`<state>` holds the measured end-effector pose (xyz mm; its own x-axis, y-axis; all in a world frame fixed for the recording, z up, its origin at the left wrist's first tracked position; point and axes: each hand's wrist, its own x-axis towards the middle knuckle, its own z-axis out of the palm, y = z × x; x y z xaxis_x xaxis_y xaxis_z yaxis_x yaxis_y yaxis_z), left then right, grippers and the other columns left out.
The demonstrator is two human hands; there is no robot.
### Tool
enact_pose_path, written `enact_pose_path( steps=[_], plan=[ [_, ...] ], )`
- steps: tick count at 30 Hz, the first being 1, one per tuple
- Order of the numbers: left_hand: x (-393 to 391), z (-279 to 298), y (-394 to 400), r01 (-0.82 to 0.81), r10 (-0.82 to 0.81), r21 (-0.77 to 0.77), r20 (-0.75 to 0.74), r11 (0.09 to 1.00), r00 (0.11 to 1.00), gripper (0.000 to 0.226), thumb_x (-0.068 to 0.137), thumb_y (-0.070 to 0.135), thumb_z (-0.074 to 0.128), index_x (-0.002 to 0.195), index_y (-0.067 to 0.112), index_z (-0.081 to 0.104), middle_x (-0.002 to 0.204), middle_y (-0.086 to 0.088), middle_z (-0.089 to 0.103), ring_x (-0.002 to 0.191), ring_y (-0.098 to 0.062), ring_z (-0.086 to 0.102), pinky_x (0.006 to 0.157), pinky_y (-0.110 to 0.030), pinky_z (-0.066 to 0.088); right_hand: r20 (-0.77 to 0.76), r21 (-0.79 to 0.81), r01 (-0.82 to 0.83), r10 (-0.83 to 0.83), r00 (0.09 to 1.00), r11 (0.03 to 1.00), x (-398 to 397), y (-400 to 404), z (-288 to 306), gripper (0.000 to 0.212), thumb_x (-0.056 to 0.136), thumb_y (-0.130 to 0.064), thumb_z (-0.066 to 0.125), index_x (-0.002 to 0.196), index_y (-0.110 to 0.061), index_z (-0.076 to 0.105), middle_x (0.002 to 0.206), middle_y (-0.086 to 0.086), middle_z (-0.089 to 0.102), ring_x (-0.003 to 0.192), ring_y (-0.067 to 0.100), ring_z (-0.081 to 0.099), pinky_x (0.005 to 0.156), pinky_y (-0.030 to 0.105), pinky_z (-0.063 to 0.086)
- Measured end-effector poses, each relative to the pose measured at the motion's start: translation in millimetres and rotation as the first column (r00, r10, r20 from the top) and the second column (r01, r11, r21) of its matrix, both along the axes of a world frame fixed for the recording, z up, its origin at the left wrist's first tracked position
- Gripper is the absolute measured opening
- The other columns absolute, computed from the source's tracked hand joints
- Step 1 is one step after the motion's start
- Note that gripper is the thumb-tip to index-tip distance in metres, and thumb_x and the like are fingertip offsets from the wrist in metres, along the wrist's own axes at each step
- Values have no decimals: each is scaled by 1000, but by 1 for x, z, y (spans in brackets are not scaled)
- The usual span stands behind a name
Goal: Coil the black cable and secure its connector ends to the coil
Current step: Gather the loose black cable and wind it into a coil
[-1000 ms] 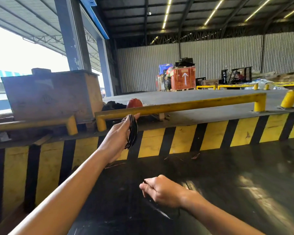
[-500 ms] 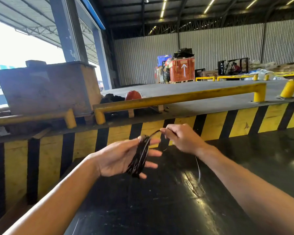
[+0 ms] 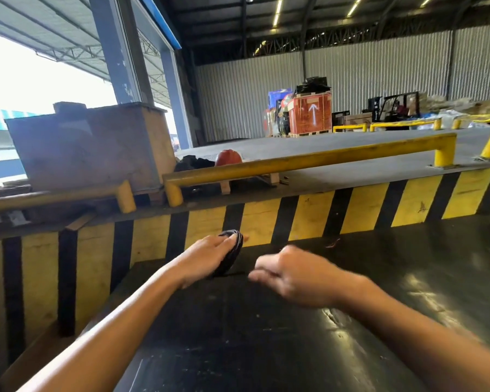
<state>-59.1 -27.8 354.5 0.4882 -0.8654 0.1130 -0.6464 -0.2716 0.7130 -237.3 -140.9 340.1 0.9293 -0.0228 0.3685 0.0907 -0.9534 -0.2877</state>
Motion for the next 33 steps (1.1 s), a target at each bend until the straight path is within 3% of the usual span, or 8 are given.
enact_pose_path(
  steps=[4, 7, 10, 15, 20, 24, 28, 33],
  plan=[
    [-16, -7, 8, 276, -234, 70, -363, 959, 902, 34, 91, 57, 40, 108, 45, 68, 115, -8, 70, 88, -29, 74, 65, -31, 51, 120, 96, -5, -7, 993, 995, -9, -30, 21, 21, 94, -40, 50, 83, -28, 63, 69, -4, 64, 61, 12, 58, 57, 29, 47],
    [-25, -1, 8, 518, -425, -10, -583, 856, 692, 43, 91, 56, 42, 124, 37, 62, 108, -14, 73, 83, -26, 73, 81, -38, 57, 254, 255, 11, -78, 964, 967, -9, -37, 20, 22, 91, -49, 48, 82, -33, 62, 70, -5, 64, 63, 10, 58, 59, 35, 48],
    [-35, 4, 7, 524, -496, -192, -682, 830, 537, 51, 96, 45, 34, 122, 14, 64, 78, -16, 72, 59, -21, 69, 80, -44, 57, 289, 486, -39, -118, 950, 873, -4, -34, 11, 29, 95, -41, 43, 82, -23, 63, 74, -7, 64, 72, 7, 61, 67, 27, 50],
    [-55, 7, -3, 345, -524, -396, -690, 851, 500, 42, 88, 35, 38, 81, 6, 68, 38, 1, 42, 25, -8, 35, 50, -27, 50, 271, 947, -261, -30, 962, 187, 1, -19, -1, 18, 87, -26, 52, 87, -10, 59, 81, 3, 62, 75, 10, 62, 69, 23, 50],
    [-59, 17, -4, 217, -484, -433, -794, 875, 366, 42, 83, 39, 43, 57, 9, 56, 31, 4, 34, 21, -7, 28, 38, -23, 38, 320, 947, -321, -38, 946, -13, 8, -6, -8, 54, 83, -31, 52, 121, 7, 51, 110, 21, 58, 101, 30, 54, 82, 35, 47],
    [-51, 13, -5, 16, -355, -400, -795, 916, 492, 64, 80, 66, 54, 49, 10, 49, 32, 3, 32, 25, -9, 27, 41, -25, 37, 351, 935, -355, -93, 932, -27, 9, -1, -8, 29, 82, -26, 57, 100, -4, 60, 85, 10, 73, 78, 18, 69, 64, 26, 56],
    [-49, 7, -12, -233, -127, -398, -697, 887, 705, 63, 79, 64, 59, 42, 15, 48, 33, 4, 34, 28, -9, 26, 45, -26, 36, 373, 927, -373, -206, 905, 39, 10, 8, -12, 10, 81, -23, 64, 86, -15, 61, 78, 4, 75, 72, 14, 71, 60, 21, 55],
    [-57, 6, -24, -435, -8, -464, -691, 772, 723, 56, 90, 53, 51, 49, 14, 51, 35, 6, 37, 28, -6, 31, 43, -27, 35, 436, 888, -322, -374, 819, 329, 16, 28, -27, 18, 94, -27, 53, 87, -33, 68, 91, -5, 76, 90, 10, 71, 76, 23, 56]
  ],
)
